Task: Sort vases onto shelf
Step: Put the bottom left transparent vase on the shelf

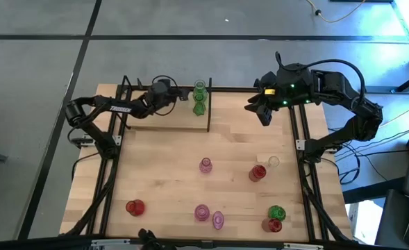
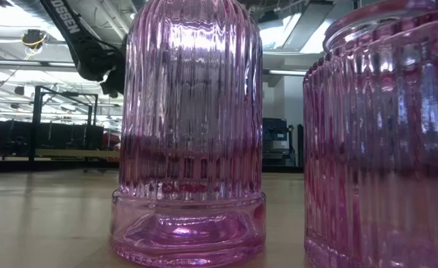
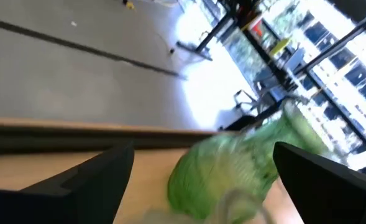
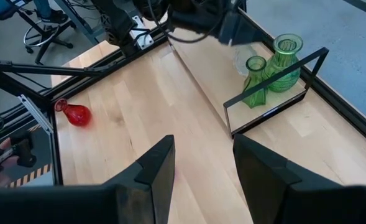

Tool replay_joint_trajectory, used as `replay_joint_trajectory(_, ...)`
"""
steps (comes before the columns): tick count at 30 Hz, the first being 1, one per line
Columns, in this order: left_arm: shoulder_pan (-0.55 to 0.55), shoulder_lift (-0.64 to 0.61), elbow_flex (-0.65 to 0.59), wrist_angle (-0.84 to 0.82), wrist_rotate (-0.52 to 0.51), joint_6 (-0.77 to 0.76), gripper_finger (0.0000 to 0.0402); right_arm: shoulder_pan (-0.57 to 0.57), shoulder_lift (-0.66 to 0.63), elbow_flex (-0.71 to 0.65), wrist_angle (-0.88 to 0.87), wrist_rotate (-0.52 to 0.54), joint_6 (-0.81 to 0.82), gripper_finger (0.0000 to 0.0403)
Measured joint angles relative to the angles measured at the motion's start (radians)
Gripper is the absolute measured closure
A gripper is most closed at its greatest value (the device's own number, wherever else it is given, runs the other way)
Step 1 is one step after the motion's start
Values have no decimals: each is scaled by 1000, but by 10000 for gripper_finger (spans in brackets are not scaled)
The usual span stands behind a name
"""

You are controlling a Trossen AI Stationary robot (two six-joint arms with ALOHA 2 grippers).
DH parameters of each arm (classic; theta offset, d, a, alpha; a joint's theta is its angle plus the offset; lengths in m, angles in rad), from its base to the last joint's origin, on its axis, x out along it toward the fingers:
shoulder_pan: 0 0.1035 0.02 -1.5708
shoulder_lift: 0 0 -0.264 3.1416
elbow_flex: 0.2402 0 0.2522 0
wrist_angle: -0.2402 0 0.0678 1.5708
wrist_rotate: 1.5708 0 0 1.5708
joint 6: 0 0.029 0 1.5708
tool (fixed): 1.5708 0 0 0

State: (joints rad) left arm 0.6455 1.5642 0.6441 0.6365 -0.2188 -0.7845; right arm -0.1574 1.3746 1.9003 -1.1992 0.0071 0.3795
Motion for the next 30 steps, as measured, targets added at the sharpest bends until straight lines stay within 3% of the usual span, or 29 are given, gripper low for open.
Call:
replay_joint_trajectory(9,22,-180,0,-8,49,38,21,0,0,0,0,0,-16,246)
replay_joint_trajectory(15,-29,-372,0,-214,99,20,37,0,0,0,27,10,-51,246)
replay_joint_trajectory(21,-130,-469,0,-414,98,-150,135,0,3,0,106,62,-124,246)
replay_joint_trajectory(26,-207,-454,0,-444,-42,-209,243,0,5,-13,173,89,-150,246)
replay_joint_trajectory(30,-242,-444,0,-449,-74,-248,322,0,6,-20,174,88,-147,246)
